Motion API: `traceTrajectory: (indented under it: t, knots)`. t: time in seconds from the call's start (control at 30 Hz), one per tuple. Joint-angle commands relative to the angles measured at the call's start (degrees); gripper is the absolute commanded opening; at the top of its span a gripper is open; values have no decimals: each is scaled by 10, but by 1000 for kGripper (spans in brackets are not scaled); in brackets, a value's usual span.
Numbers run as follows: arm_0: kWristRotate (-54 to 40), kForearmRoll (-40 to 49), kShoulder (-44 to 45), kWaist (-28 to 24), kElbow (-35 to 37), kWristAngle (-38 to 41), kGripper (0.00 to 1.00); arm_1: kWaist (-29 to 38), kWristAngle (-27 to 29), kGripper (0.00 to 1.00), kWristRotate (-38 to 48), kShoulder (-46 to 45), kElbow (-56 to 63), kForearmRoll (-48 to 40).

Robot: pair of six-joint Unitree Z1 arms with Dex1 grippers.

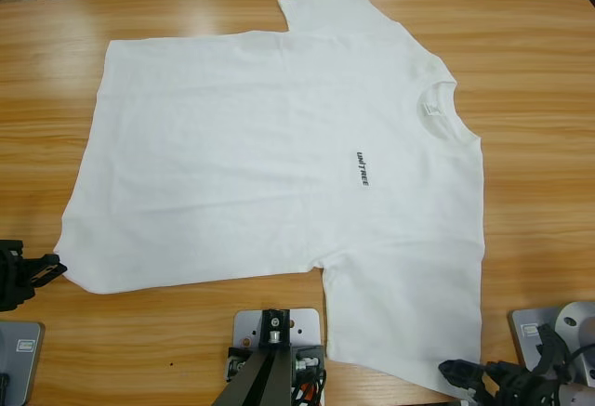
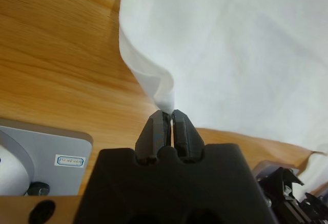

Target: Fold clothes

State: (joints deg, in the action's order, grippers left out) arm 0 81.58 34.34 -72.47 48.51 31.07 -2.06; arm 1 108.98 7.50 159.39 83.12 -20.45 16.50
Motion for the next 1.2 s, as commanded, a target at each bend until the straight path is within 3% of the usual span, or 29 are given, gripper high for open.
traceTrajectory:
  t: [0.03,0.1,0.2,0.3,0.5,0.87,1.1,1.2]
  knots:
    - [-6,-8,-17,-1,-2,5,0,4,38,198,8,12,11,-5]
    - [-6,-8,-20,-1,-2,5,0,4,42,116,-3,2,10,-2]
    - [-6,-8,-21,-1,-2,6,0,4,47,103,-12,-9,9,11]
    - [-6,-8,-22,-1,-2,6,0,4,49,3,-21,-13,9,16]
    - [-6,-10,-26,-1,-2,6,0,4,52,0,-46,-40,3,61]
    - [-6,-10,-25,-1,-3,5,0,4,79,0,-84,-42,-9,47]
    - [-1,32,10,-1,19,8,0,-38,80,0,-180,-67,-75,120]
    - [2,35,6,-1,27,6,0,-90,117,0,-258,-85,-89,124]
